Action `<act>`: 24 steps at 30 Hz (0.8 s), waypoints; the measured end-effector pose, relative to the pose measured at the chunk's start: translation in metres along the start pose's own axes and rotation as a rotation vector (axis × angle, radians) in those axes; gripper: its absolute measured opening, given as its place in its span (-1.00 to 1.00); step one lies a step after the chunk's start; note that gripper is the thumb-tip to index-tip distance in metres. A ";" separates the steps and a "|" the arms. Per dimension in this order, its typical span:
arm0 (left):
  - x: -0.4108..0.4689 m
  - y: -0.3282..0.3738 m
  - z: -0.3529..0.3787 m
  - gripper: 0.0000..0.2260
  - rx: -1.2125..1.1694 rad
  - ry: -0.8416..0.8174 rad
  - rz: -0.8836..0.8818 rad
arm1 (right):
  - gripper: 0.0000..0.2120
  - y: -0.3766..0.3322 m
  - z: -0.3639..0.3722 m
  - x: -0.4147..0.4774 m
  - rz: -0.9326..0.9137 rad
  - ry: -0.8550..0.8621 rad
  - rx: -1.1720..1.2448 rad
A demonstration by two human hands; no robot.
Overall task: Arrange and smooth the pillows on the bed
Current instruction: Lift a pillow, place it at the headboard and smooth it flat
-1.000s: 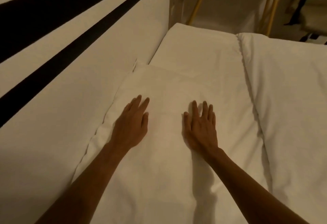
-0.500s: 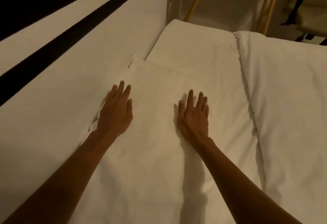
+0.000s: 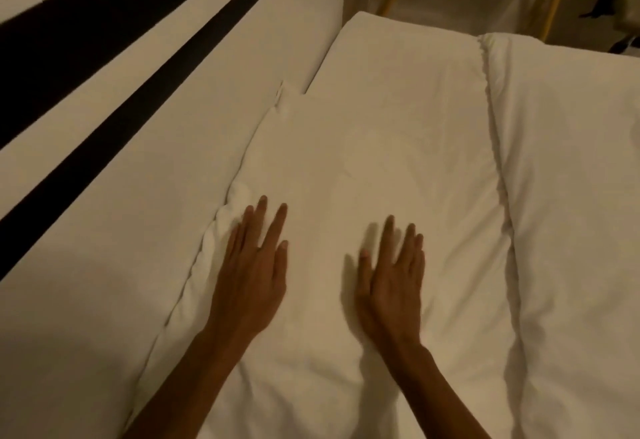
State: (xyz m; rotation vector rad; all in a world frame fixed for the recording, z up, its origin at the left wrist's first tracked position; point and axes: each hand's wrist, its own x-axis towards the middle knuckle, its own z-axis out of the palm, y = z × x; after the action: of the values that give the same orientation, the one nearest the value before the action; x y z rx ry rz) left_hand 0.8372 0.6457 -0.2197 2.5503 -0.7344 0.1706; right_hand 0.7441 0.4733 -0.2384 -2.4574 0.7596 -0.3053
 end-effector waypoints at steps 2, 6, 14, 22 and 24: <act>-0.017 0.005 0.001 -0.55 0.002 -0.090 0.061 | -0.41 -0.013 0.007 -0.023 -0.068 -0.063 0.029; -0.073 -0.030 0.003 -0.54 0.088 -0.238 0.024 | -0.39 0.022 0.016 -0.084 0.086 -0.134 -0.051; -0.112 0.001 -0.024 -0.50 0.027 -0.126 0.006 | -0.29 -0.023 0.000 -0.118 -0.034 -0.142 0.104; -0.162 -0.042 -0.025 -0.51 0.062 -0.150 -0.184 | -0.09 0.047 -0.002 -0.189 0.376 -0.253 0.125; -0.184 -0.041 -0.022 -0.48 -0.018 -0.145 -0.311 | -0.06 0.039 -0.004 -0.200 0.402 -0.240 0.204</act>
State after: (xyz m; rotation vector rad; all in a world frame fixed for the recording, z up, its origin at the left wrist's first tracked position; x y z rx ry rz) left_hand 0.7031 0.7728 -0.2622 2.6394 -0.3786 -0.1243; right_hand 0.5619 0.5592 -0.2677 -2.0463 1.0335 0.0609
